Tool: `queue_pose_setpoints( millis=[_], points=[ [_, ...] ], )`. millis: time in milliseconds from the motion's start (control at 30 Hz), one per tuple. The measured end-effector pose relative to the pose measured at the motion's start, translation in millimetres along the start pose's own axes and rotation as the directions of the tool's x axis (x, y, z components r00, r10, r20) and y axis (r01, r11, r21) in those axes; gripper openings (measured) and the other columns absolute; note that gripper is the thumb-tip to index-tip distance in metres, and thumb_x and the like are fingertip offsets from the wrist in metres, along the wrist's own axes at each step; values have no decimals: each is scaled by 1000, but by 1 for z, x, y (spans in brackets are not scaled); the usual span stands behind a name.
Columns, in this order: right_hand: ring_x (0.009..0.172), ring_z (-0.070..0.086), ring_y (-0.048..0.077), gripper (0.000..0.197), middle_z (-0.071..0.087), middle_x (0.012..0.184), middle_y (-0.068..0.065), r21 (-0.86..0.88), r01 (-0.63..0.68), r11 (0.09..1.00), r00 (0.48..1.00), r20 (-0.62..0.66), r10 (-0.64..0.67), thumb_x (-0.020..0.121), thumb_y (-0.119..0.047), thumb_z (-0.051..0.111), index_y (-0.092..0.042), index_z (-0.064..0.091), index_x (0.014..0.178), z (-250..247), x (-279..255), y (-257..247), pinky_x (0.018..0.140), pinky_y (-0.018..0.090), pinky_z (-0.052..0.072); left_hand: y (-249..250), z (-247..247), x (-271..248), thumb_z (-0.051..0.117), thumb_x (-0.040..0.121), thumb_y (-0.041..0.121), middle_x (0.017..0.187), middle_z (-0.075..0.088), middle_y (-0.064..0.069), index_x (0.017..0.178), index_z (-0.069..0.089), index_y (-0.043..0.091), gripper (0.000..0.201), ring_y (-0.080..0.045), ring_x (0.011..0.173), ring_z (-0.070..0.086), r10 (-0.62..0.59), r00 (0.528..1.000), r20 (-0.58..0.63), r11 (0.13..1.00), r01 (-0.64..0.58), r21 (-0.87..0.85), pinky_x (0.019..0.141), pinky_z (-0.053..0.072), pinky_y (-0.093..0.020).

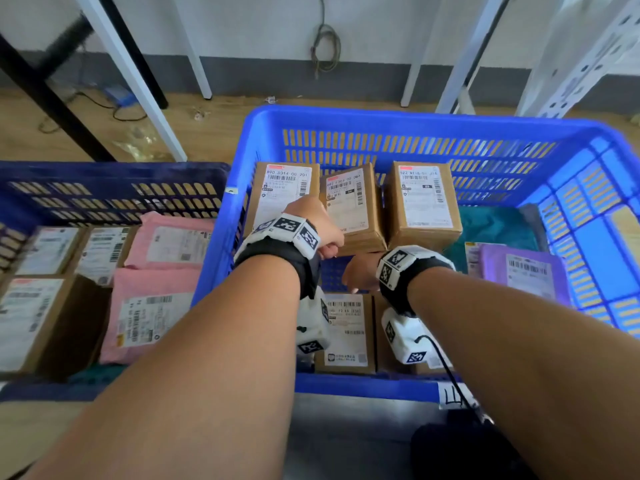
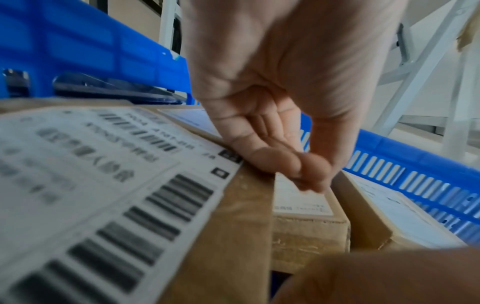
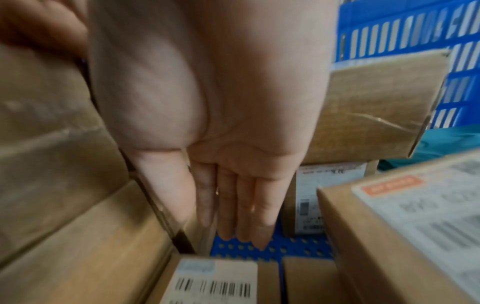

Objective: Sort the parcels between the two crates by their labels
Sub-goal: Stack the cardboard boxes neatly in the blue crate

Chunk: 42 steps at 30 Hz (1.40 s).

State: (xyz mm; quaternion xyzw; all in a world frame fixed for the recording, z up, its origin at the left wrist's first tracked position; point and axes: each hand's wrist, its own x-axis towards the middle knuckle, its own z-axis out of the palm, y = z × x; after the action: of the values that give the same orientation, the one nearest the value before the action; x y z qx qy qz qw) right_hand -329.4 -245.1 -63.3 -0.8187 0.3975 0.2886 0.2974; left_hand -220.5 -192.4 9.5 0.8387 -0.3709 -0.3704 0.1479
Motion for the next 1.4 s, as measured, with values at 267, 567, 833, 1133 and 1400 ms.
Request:
queue_pose_setpoints(
  millis=[267,567,833,1133,1400],
  points=[
    [117,56,27,51,57,131,10,-342,-8,940,977,195,80,85,-26,64,-8,54,132,34,26,-6,92,35,48,-8,4,4,67,78,11,58,71,-4,80,70,4,7,-13,44,62,13,999,-49,996,-17,-89,59,60,-29],
    [118,49,31,91,44,132,10,-309,-9,951,994,97,41,61,-45,83,-21,42,138,30,22,1,98,44,47,-9,3,-2,67,78,14,61,72,-2,80,73,6,10,-12,49,65,49,997,-64,997,-53,-53,65,62,-33],
    [105,60,25,119,60,123,-1,-359,-4,933,988,141,58,19,-67,78,-27,49,127,31,20,10,90,43,52,-4,-1,-14,65,82,12,68,73,-5,84,72,5,10,-13,50,62,45,999,-18,995,-46,-94,64,59,-27],
    [122,50,25,105,50,139,1,-167,-6,986,999,52,15,49,-50,86,-23,42,141,-38,-66,15,100,41,45,2,-18,-40,68,82,1,92,72,-16,101,70,2,19,-25,86,72,49,999,-14,978,-51,-204,82,59,-39],
    [108,59,22,77,59,124,3,305,40,952,993,-121,-3,68,-27,82,-22,46,136,-90,-138,40,100,46,48,19,-37,-78,70,64,5,113,60,-3,125,51,30,69,-18,108,57,45,961,273,961,33,-276,102,46,-45]
  ],
)
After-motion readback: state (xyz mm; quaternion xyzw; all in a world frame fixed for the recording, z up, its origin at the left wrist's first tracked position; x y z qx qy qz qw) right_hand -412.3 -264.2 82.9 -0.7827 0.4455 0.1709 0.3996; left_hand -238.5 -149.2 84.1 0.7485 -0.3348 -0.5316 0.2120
